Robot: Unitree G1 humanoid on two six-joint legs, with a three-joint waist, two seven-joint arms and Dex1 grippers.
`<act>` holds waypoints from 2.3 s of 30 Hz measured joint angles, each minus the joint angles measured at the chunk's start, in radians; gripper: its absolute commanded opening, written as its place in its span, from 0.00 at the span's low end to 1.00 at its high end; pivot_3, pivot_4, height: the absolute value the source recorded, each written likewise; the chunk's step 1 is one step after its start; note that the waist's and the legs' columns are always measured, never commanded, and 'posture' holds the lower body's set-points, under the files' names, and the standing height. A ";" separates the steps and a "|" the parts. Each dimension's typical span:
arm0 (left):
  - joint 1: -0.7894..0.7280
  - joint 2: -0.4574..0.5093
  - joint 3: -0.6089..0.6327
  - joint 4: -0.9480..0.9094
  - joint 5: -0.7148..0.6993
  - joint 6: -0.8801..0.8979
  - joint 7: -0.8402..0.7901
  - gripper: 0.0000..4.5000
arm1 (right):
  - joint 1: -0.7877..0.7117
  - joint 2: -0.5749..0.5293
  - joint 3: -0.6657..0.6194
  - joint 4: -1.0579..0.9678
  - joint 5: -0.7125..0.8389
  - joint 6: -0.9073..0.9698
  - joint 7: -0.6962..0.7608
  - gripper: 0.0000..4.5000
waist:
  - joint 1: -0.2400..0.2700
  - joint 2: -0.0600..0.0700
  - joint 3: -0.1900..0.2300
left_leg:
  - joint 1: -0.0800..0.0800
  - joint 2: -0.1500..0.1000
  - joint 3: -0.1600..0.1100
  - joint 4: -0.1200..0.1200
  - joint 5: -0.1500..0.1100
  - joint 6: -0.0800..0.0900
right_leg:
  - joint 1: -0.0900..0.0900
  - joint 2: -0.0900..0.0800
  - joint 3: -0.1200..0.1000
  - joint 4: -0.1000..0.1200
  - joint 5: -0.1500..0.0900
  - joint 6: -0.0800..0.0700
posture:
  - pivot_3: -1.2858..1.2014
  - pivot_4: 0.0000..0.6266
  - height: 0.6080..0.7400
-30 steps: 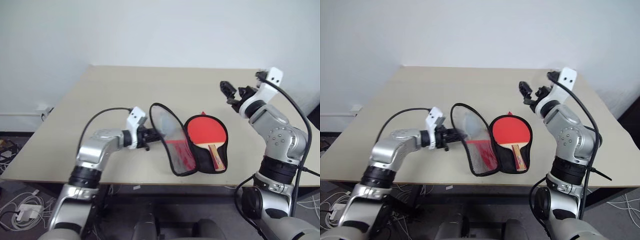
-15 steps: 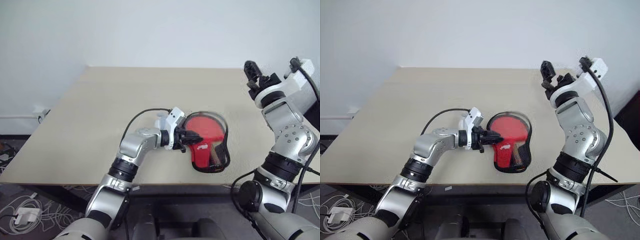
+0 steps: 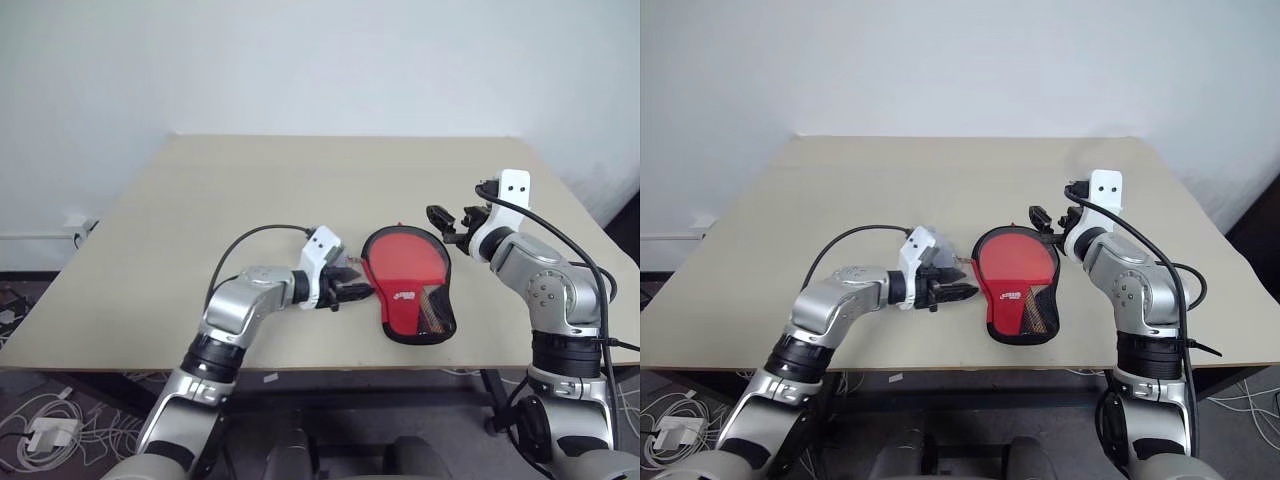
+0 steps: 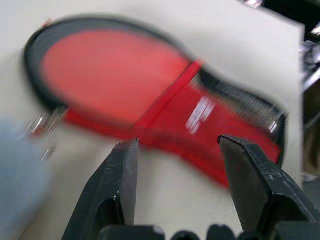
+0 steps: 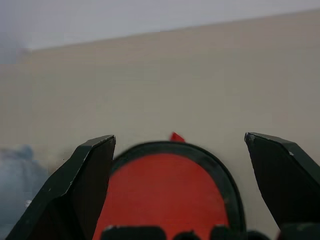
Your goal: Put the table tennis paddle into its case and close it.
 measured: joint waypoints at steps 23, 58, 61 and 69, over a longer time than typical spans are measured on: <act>-0.191 -0.303 0.248 0.378 -0.071 0.252 0.258 1.00 | 0.000 0.034 -0.026 0.015 -0.043 -0.029 -0.026 1.00 | 0.002 0.000 0.000 | 0.000 -0.008 -0.014 0.002 0.000 0.000 | 0.003 0.000 -0.001 0.000 -0.001 0.005 | 0.52 0.00 1.00; -0.231 -0.478 0.481 0.485 -0.213 0.432 0.503 0.40 | 0.004 0.066 -0.054 0.014 -0.068 -0.031 -0.064 1.00 | 0.004 0.000 0.000 | 0.001 -0.011 -0.018 0.000 0.000 0.001 | 0.009 0.000 -0.002 -0.013 0.004 0.006 | 0.52 0.00 1.00; -0.231 -0.478 0.495 0.489 -0.216 0.435 0.512 0.36 | 0.004 0.066 -0.054 0.014 -0.073 -0.032 -0.065 1.00 | 0.004 0.000 0.000 | 0.001 -0.011 -0.018 0.000 0.000 0.001 | 0.009 0.000 -0.002 -0.013 0.004 0.006 | 0.52 0.00 1.00; -0.231 -0.478 0.513 0.515 -0.220 0.431 0.536 0.01 | 0.004 0.071 -0.064 0.014 -0.074 -0.032 -0.072 1.00 | 0.004 0.000 0.000 | 0.001 -0.011 -0.018 0.000 0.000 0.001 | 0.009 0.000 -0.002 -0.013 0.004 0.006 | 0.52 0.00 1.00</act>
